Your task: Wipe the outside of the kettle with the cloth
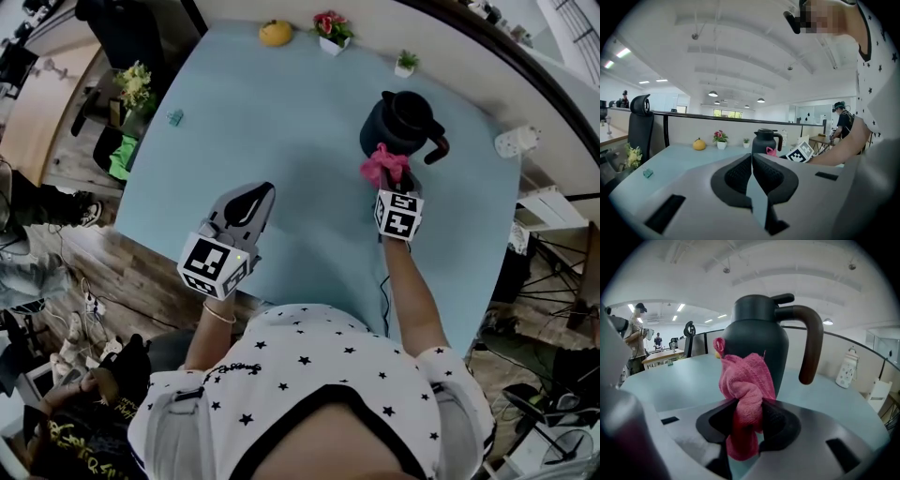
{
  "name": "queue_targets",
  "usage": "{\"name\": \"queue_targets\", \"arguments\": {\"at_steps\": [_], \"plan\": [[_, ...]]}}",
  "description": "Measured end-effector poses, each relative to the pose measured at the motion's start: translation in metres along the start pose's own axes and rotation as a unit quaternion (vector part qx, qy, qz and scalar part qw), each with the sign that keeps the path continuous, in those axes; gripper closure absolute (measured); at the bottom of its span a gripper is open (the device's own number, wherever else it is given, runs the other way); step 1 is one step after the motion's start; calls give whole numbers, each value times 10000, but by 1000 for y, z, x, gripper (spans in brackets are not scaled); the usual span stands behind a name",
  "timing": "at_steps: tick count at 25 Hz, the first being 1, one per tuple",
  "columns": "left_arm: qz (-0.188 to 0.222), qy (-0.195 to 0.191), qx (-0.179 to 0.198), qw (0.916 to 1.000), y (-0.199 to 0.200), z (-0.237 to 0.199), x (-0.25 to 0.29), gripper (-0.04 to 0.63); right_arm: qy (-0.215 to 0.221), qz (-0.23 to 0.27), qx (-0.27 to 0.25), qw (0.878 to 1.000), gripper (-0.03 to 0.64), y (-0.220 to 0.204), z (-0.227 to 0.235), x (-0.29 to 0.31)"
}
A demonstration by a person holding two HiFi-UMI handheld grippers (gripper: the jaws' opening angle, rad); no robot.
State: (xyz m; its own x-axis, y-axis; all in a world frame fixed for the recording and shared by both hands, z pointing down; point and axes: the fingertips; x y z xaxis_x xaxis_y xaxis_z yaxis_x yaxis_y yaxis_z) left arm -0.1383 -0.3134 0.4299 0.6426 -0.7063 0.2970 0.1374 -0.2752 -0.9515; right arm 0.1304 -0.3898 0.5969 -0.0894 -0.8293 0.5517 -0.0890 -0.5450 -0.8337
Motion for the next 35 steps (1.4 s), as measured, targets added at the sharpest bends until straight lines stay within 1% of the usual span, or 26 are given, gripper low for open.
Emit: {"name": "queue_targets", "arguments": {"at_steps": [3, 6, 7, 9, 11, 12, 14, 16, 18, 21, 24, 26, 30, 35], "plan": [[-47, -4, -40, 10000, -3, -1, -1, 561, 32, -153, 40, 9999, 485, -10, 0, 6], [-156, -79, 56, 9998, -6, 2, 0, 561, 101, -224, 96, 9997, 485, -15, -1, 7], [-123, -9, 61, 9999, -5, 1, 0, 561, 117, -235, 89, 9996, 485, -14, 0, 7], [-5, 151, -44, 9999, -1, -5, -2, 561, 150, -233, 110, 9996, 485, -12, 1, 7], [46, 113, -134, 9998, 0, -5, -6, 561, 194, -178, 195, 9995, 485, -9, 0, 1], [48, 128, -136, 9998, 0, -5, -10, 561, 231, -116, 198, 9995, 485, -6, -2, -4], [64, 297, -173, 9994, -5, -8, -21, 561, 369, 94, 64, 9993, 485, 6, -12, -21], [115, 446, -311, 9985, -13, -11, -32, 561, 576, 424, -156, 9973, 485, 30, -28, -37], [98, 484, -397, 9980, -21, -13, -37, 561, 680, 841, -374, 9934, 485, 62, -40, -50], [111, 429, -314, 9985, -20, -10, -40, 561, 510, 1442, -551, 9867, 485, 110, -41, -65], [177, 470, -312, 9982, -19, -11, -45, 561, 234, 1833, -657, 9806, 485, 141, -34, -71], [149, 448, -324, 9984, -22, -11, -46, 561, 104, 1918, -662, 9791, 485, 149, -30, -71], [176, 376, -256, 9988, -21, -10, -46, 561, -28, 1950, -687, 9784, 486, 151, -32, -66], [260, 245, -142, 9993, -11, -10, -37, 561, -164, 1913, -956, 9767, 488, 145, -38, -62]]}}
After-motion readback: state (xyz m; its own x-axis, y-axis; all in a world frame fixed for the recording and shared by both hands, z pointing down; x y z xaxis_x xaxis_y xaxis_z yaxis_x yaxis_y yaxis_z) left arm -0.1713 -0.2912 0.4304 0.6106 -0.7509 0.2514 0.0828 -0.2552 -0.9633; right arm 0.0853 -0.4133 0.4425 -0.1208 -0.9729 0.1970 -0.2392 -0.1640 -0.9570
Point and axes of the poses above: the fingertips, and each gripper's own axes: x forward along the fingers, z to its right, y out of its top, and after that the axes turned 3 degrees about y, right-handed
